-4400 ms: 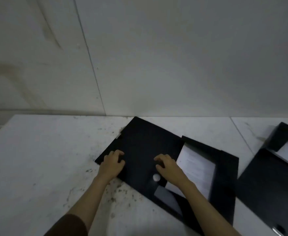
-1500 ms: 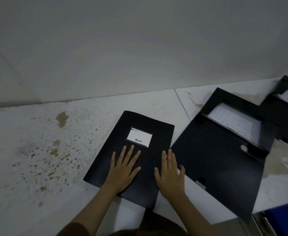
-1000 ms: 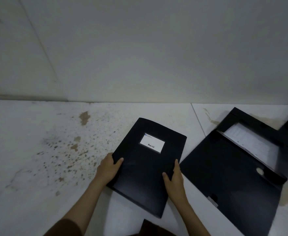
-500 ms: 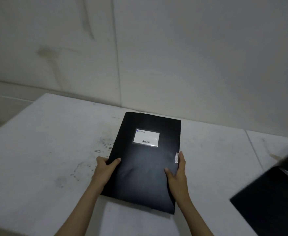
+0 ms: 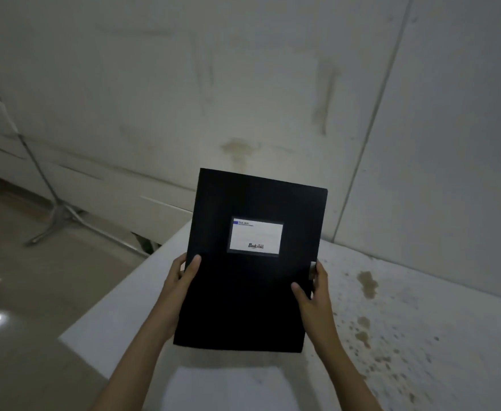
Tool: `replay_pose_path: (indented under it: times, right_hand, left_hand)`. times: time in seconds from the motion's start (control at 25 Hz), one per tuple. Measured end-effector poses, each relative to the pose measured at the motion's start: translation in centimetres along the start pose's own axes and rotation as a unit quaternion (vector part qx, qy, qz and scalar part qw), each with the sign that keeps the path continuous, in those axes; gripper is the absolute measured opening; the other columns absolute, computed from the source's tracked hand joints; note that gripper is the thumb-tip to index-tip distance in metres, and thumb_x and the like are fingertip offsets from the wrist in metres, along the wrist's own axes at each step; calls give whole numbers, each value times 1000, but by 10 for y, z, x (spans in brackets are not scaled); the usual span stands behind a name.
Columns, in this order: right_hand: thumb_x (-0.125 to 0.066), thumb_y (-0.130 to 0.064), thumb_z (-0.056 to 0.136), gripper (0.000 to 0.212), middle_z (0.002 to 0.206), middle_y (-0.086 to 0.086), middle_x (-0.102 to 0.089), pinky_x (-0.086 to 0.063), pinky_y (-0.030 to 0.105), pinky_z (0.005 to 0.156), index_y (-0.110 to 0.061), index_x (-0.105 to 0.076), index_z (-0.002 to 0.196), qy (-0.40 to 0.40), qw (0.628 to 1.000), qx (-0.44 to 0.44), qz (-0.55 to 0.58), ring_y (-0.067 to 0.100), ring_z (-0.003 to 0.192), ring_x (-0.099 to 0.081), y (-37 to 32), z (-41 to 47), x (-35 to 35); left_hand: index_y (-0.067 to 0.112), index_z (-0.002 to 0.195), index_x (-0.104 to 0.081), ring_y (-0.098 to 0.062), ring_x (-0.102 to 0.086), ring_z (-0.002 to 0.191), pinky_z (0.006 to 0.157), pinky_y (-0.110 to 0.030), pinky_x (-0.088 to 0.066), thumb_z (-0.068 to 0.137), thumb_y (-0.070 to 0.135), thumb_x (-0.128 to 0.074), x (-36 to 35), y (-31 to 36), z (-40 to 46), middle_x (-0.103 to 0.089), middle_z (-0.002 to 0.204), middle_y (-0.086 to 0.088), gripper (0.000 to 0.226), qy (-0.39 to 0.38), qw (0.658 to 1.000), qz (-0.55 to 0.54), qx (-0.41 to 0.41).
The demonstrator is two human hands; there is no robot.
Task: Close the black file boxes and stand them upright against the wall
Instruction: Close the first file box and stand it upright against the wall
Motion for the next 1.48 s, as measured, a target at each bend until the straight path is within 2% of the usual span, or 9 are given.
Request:
replay_pose_path:
  times: [0.2, 0.44, 0.68, 0.84, 1.0, 1.08, 1.2, 1.28, 1.48]
  right_hand:
    - [-49, -13, 93, 53, 125, -12, -41, -38, 18, 90, -22, -27, 139, -37, 998, 41, 16, 7, 115, -42, -44, 38, -67]
    - [-46, -18, 94, 51, 132, -5, -41, -38, 32, 101, -24, -24, 140, -100, 994, 49, -12, 12, 121, -41, -78, 112, -120]
    - [-45, -25, 95, 62, 155, 5, -23, -29, 49, 114, -22, -11, 147, -148, 984, 72, -68, 24, 141, -27, -91, 193, -173]
    - [-49, -14, 93, 72, 158, 2, -11, -24, 46, 117, -24, -4, 147, -188, 970, 124, -94, 22, 145, -14, -103, 229, -201]
    - [-54, -6, 88, 78, 159, -4, 4, -14, 30, 110, -39, -10, 144, -218, 942, 220, -128, 7, 143, 10, -118, 256, -216]
    - [-56, -11, 88, 71, 158, -5, 11, -24, 27, 105, -40, -20, 141, -268, 917, 233, -180, 3, 142, 4, -115, 264, -220]
    - [-60, -16, 87, 64, 157, -4, 16, -43, 30, 95, -36, -29, 138, -293, 899, 230, -232, 17, 140, -22, -105, 270, -225]
    - [-63, -16, 85, 64, 157, -5, 16, -41, 32, 98, -32, -31, 138, -300, 893, 235, -239, 18, 139, -25, -96, 275, -228]
    - [-71, -19, 79, 70, 156, -8, 19, -49, 45, 94, -30, -32, 136, -275, 899, 238, -244, 13, 137, -25, -82, 295, -233]
  left_hand:
    - [24, 128, -42, -15, -59, 111, 88, -31, -49, 74, 55, -58, 58, 36, 23, -60, 122, 2, 64, 23, 998, -39, -32]
    - [19, 125, -41, -15, -58, 106, 78, -26, -48, 86, 29, -57, 91, 70, 70, -57, 117, 3, 44, 105, 985, -78, -111]
    - [21, 118, -32, -18, -51, 104, 82, -31, -44, 90, 21, -53, 86, 72, 130, -46, 118, -1, 35, 156, 976, 17, -153]
    - [19, 111, -25, -21, -47, 105, 83, -32, -43, 90, 11, -52, 72, 61, 177, -40, 117, -5, 35, 165, 970, 72, -166]
    - [4, 118, -24, -21, -43, 105, 88, -30, -42, 88, 4, -54, 59, 42, 220, -35, 114, -6, 42, 181, 966, 99, -156]
    - [-1, 120, -22, -21, -41, 106, 89, -29, -39, 87, 2, -54, 54, 29, 238, -34, 115, -8, 46, 185, 966, 108, -148]
    - [-3, 123, -20, -24, -41, 113, 95, -36, -42, 86, 1, -55, 51, 9, 257, -35, 122, -14, 51, 196, 965, 107, -138]
    - [-4, 125, -19, -24, -40, 116, 99, -38, -42, 84, -1, -57, 48, -3, 268, -34, 130, -19, 57, 210, 961, 110, -141]
    - [-10, 126, -19, -18, -38, 111, 96, -28, -37, 82, -8, -57, 34, 0, 293, -35, 130, -22, 58, 218, 961, 115, -127]
Point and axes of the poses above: each hand's wrist, its own z-axis towards the middle knuckle, its own x-axis out of the back of the hand, y = z × x, the point moved 1 cm from there along z, towards the middle knuckle
